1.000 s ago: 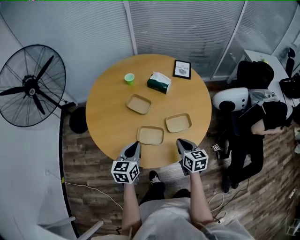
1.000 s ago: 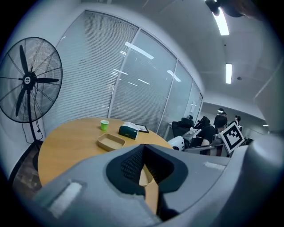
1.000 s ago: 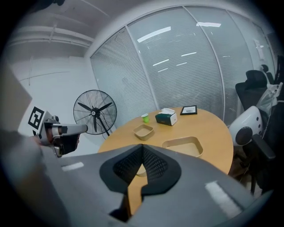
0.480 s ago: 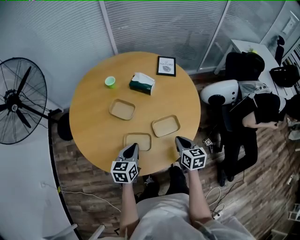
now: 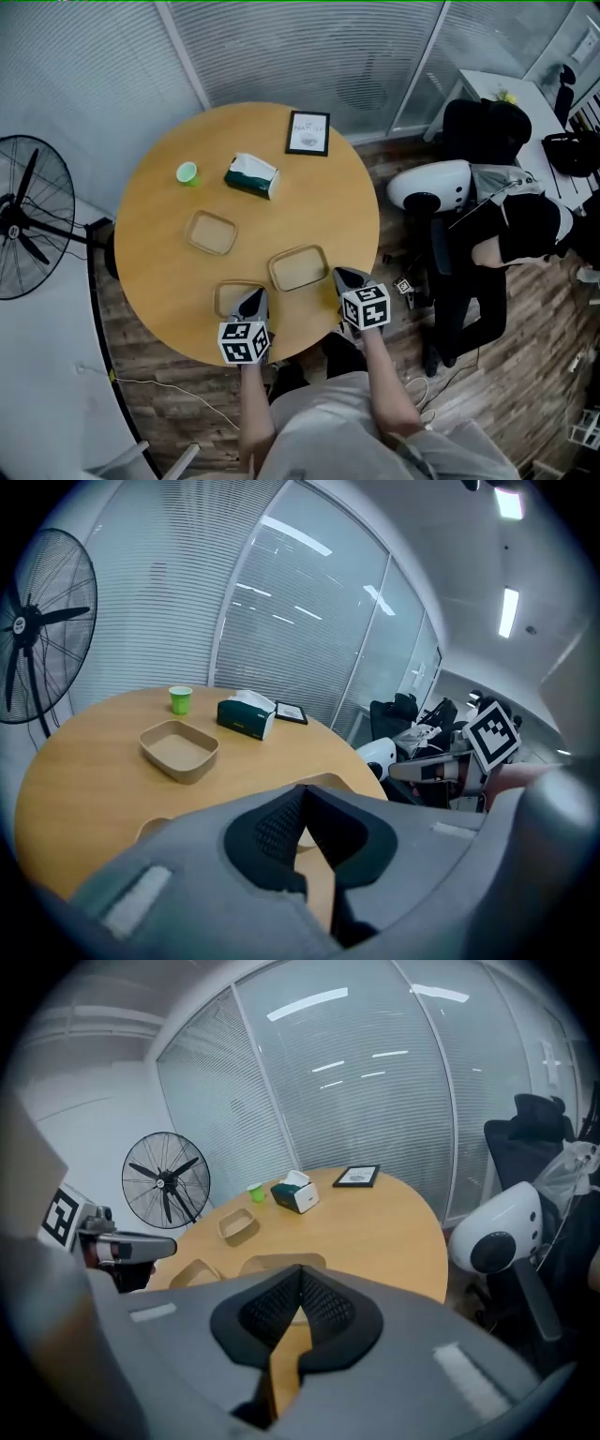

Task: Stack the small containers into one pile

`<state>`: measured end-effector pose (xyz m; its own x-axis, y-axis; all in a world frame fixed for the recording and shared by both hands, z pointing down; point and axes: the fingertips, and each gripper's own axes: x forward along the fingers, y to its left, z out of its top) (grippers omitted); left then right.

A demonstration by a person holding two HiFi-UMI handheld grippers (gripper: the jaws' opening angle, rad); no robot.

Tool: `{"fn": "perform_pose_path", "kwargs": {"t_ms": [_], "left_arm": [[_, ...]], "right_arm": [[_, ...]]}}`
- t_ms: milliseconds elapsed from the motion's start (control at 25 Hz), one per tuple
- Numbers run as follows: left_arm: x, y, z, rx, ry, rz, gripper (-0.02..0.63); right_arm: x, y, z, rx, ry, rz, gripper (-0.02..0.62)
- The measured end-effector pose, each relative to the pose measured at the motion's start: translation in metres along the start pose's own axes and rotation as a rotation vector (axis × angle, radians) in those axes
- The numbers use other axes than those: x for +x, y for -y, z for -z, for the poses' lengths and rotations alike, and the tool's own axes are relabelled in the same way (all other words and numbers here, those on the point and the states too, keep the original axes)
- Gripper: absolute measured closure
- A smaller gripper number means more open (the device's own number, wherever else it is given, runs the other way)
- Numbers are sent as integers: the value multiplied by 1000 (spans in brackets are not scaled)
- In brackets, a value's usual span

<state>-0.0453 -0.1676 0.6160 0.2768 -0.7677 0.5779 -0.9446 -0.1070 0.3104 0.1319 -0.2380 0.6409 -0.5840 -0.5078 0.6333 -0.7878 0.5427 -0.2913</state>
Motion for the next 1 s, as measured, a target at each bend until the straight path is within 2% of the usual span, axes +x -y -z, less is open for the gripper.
{"fn": "perform_pose_path", "kwargs": {"t_ms": [200, 280, 480, 640, 760, 1000], "left_arm": [[23, 11, 0, 1, -19, -60, 601], [27, 10, 3, -10, -25, -87, 601], [26, -2, 9, -50, -31, -163, 601], [26, -7, 7, -62, -44, -193, 601], [23, -6, 9, -58, -62, -200, 601], [26, -23, 7, -44, -63, -194, 601]], "right_arm": [[33, 24, 11, 13, -76, -44, 592], [47, 28, 15, 17, -107, -72, 541], [71, 32, 26, 32, -176, -106, 515], [88, 34, 34, 17, -237, -107, 503], [98, 39, 38, 61, -249, -84, 500], [110, 39, 43, 114, -278, -49, 565]]}}
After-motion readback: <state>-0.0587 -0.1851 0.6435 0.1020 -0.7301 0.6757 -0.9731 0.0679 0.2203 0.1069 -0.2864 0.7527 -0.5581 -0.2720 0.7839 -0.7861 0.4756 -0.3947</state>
